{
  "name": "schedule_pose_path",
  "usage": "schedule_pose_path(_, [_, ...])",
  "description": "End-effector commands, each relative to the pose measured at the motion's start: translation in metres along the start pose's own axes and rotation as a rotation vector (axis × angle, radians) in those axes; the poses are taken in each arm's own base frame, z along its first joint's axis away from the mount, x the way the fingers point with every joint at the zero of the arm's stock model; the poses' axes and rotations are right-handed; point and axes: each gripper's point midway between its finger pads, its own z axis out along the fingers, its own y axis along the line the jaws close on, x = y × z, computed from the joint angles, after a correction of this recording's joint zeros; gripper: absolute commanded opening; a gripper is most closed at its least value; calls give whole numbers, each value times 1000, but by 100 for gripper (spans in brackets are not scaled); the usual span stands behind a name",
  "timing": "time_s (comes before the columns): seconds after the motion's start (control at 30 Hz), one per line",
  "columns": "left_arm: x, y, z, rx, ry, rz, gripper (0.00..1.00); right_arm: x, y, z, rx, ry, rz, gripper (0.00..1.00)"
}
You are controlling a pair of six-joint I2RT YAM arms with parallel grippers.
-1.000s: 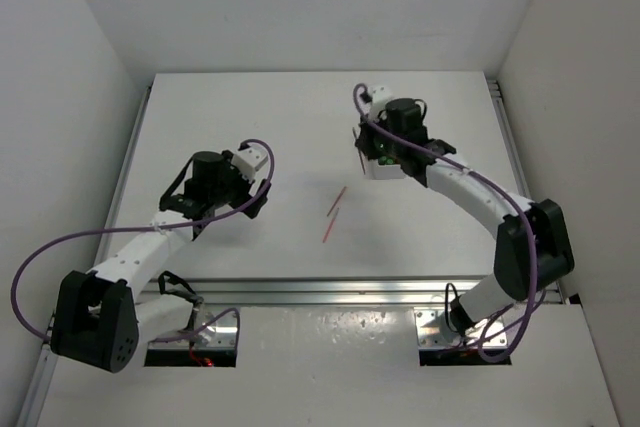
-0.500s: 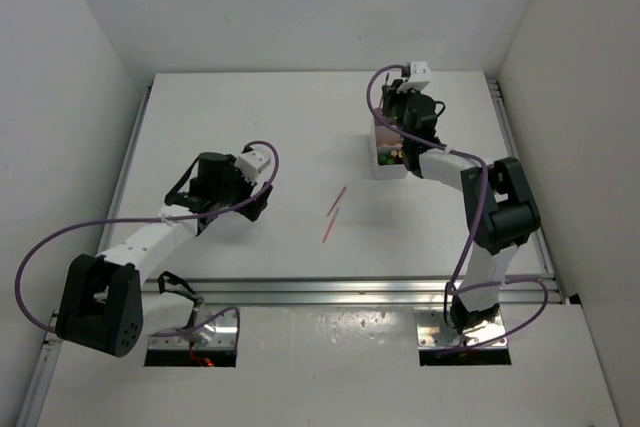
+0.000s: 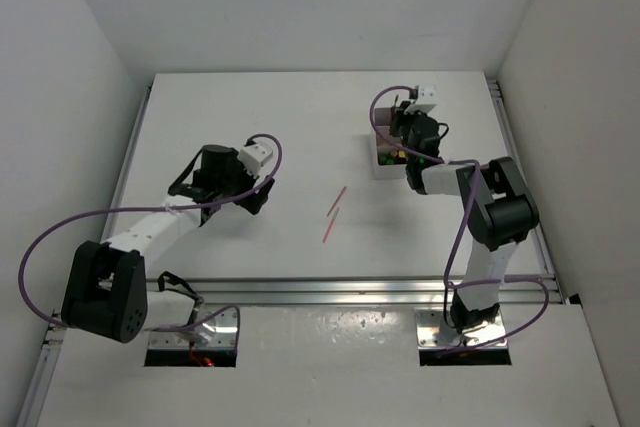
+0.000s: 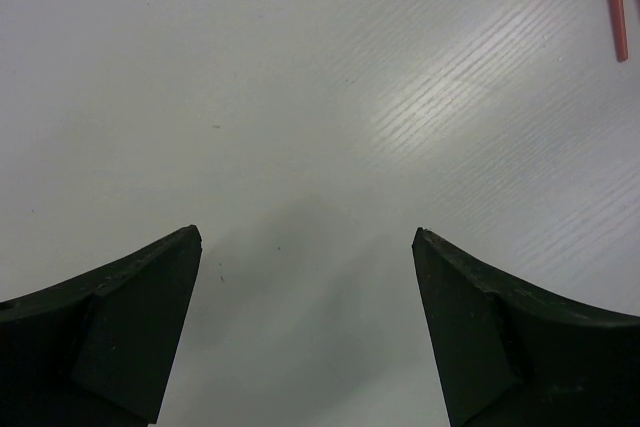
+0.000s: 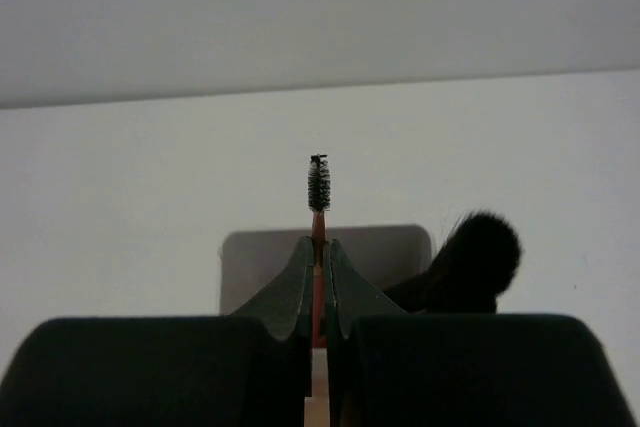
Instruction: Organize the makeup
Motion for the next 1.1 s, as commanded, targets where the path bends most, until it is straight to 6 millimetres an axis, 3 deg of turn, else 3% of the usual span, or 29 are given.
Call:
schedule_pose_path(0.0, [-16, 11, -1, -28, -40, 17, 93, -3, 2, -1, 2, -47, 36, 0])
schedule_pose_path(0.03, [-16, 11, -1, -28, -40, 17, 93, -6, -3, -1, 11, -48, 38, 4])
schedule_pose_path(0.07, [-16, 11, -1, -28, -40, 17, 93, -4, -1, -1, 2, -33, 36, 17])
schedule_pose_path(0.2, [-17, 10, -1, -19, -43, 17, 93, -15, 0, 0, -2, -25, -2, 39])
schedule_pose_path(0.23, [-17, 10, -1, -19, -43, 17, 93, -34, 5, -1, -5, -58, -6, 44])
schedule_pose_path(0.27, [-19, 10, -3, -22, -51, 20, 93, -28, -5, -3, 43, -20, -47, 49])
schedule_pose_path(0.33, [-20, 8, -3, -14, -54, 20, 93, -42, 3, -8, 48, -16, -86, 54])
schedule_pose_path(0.43, [-21, 8, -6, -17, -63, 31, 93, -66, -3, -22, 151, 15, -166, 66])
schedule_pose_path(0.5, [-21, 8, -7, -20, -71, 34, 93, -60, 5, -41, 191, 147, -202, 70])
schedule_pose_path(0.53, [-21, 8, -7, -20, -71, 34, 94, -68, 12, -42, 185, 164, -192, 70])
schedule_pose_path(0.57, [-20, 5, -9, -12, -77, 35, 94, -38, 15, -65, 182, 335, -199, 72])
schedule_pose_path(0.6, [-18, 5, -8, -12, -77, 35, 94, -40, 37, -68, 113, 366, -176, 73])
schedule_pose_path(0.63, [-21, 3, -11, -6, -91, 38, 94, -40, 46, -71, 89, 395, -163, 73])
schedule_pose_path(0.67, [-20, 1, -10, 3, -94, 30, 94, -14, 61, -91, 57, 526, -162, 73])
schedule_pose_path(0.77, [-16, -3, -10, 14, -100, 21, 94, 14, 91, -114, 9, 663, -94, 72])
schedule_pose_path(0.83, [-15, -4, -12, 14, -101, 22, 94, 43, 96, -132, 51, 776, -57, 70])
schedule_pose_path(0.97, [-13, -8, -17, 16, -125, 19, 95, 68, 120, -141, 111, 863, 154, 64])
schedule_pose_path(1.0, [-11, -9, -19, 12, -135, 22, 95, 84, 123, -146, 138, 908, 157, 64])
schedule_pose_path(1.07, [-8, -11, -21, 12, -137, 12, 96, 88, 126, -143, 174, 925, 192, 60])
